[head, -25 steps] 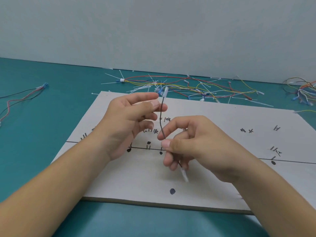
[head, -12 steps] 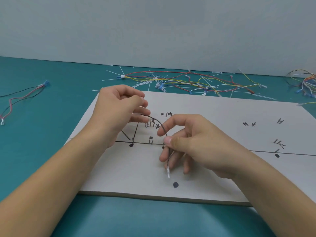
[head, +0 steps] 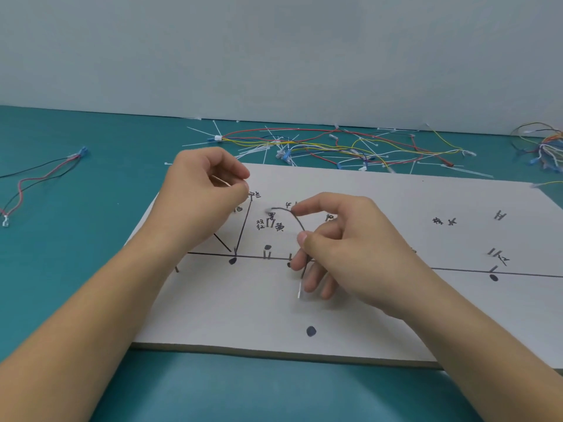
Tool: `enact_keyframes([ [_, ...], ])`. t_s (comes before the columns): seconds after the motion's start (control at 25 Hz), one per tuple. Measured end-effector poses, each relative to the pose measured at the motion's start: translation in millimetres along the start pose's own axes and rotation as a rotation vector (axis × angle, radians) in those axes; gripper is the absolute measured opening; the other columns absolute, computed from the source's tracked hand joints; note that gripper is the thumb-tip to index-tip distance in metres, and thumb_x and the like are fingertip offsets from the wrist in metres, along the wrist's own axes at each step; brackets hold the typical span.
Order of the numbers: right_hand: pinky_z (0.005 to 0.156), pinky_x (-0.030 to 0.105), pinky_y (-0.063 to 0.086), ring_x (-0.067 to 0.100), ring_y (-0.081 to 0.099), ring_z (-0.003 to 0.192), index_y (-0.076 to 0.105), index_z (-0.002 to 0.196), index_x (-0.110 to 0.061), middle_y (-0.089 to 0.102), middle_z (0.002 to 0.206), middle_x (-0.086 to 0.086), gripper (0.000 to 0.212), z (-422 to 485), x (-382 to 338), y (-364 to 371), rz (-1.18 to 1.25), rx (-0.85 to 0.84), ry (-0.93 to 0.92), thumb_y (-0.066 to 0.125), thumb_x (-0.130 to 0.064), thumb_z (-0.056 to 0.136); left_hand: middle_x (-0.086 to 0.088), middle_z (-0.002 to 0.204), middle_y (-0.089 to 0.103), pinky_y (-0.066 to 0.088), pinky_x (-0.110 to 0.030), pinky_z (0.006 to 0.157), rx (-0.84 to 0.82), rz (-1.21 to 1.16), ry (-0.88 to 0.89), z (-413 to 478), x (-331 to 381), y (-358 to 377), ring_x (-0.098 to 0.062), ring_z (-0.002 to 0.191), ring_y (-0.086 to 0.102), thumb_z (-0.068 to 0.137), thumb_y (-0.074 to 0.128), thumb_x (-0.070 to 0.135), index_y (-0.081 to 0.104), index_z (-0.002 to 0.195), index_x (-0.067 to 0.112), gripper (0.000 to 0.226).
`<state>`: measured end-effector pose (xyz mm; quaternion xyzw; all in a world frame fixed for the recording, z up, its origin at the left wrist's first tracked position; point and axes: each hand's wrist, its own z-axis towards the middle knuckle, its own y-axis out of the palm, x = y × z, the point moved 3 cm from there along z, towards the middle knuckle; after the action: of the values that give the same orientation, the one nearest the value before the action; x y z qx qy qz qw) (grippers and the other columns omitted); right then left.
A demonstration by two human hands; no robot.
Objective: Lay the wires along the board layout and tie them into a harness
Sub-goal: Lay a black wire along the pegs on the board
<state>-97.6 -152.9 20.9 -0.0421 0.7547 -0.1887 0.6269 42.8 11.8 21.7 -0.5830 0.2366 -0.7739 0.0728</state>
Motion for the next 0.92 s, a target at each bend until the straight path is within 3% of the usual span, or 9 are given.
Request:
enact_keyframes([
  [0.12, 0.045, 0.029, 0.051, 0.024, 0.07, 0.05, 0.059, 0.123, -0.028, 0.076, 0.071, 0.007, 0.031, -0.4, 2.0, 5.2, -0.029, -0.041, 0.024, 0.055, -0.01, 0.099, 0.008, 0.08, 0.075, 0.045, -0.013, 0.054, -0.112, 0.147, -0.01, -2.5, -0.9, 4.2, -0.008, 0.068, 0.067, 0.086, 0.075, 0.014, 0.075, 0.086, 0.029, 0.015],
  [0.28, 0.044, 0.029, 0.051, 0.023, 0.068, 0.048, 0.056, 0.128, -0.029, 0.076, 0.07, 0.006, 0.034, -3.1, 3.1, 10.3, -0.061, -0.095, 0.046, 0.053, -0.012, 0.098, 0.015, 0.09, 0.073, 0.051, -0.033, 0.083, -0.193, 0.301, 0.033, -8.5, 3.5, 12.3, -0.015, 0.091, 0.063, 0.085, 0.079, 0.025, 0.077, 0.084, 0.038, 0.013],
  [0.4, 0.046, 0.031, 0.054, 0.023, 0.07, 0.05, 0.051, 0.134, -0.03, 0.076, 0.07, 0.005, 0.039, -6.3, 1.5, 12.9, -0.091, -0.132, 0.052, 0.052, -0.013, 0.099, 0.019, 0.097, 0.069, 0.043, -0.05, 0.101, -0.245, 0.385, 0.093, -11.6, 6.6, 15.3, -0.017, 0.105, 0.056, 0.087, 0.078, 0.031, 0.078, 0.082, 0.043, 0.012],
  [0.52, 0.046, 0.033, 0.056, 0.024, 0.071, 0.051, 0.047, 0.14, -0.033, 0.076, 0.072, 0.004, 0.045, -10.3, 0.1, 16.1, -0.107, -0.162, 0.054, 0.052, -0.015, 0.1, 0.024, 0.097, 0.069, 0.035, -0.047, 0.102, -0.257, 0.425, 0.134, -12.0, 8.2, 16.0, -0.017, 0.113, 0.054, 0.089, 0.077, 0.032, 0.079, 0.083, 0.044, 0.013],
  [0.72, 0.047, 0.032, 0.057, 0.022, 0.071, 0.052, 0.043, 0.148, -0.032, 0.076, 0.075, 0.003, 0.052, -13.5, 0.6, 19.7, -0.127, -0.191, 0.054, 0.053, -0.017, 0.099, 0.026, 0.101, 0.067, 0.027, -0.039, 0.088, -0.291, 0.473, 0.164, -10.6, 8.5, 17.2, -0.018, 0.114, 0.052, 0.091, 0.077, 0.031, 0.079, 0.084, 0.046, 0.017],
  [0.92, 0.049, 0.032, 0.056, 0.019, 0.07, 0.052, 0.048, 0.144, -0.024, 0.076, 0.074, 0.003, 0.052, -14.6, 1.6, 22.9, -0.088, -0.219, 0.057, 0.061, -0.012, 0.095, 0.022, 0.105, 0.062, 0.022, -0.034, 0.088, -0.348, 0.479, 0.141, -10.6, 9.1, 14.7, -0.018, 0.116, 0.048, 0.092, 0.075, 0.028, 0.075, 0.082, 0.05, 0.024],
])
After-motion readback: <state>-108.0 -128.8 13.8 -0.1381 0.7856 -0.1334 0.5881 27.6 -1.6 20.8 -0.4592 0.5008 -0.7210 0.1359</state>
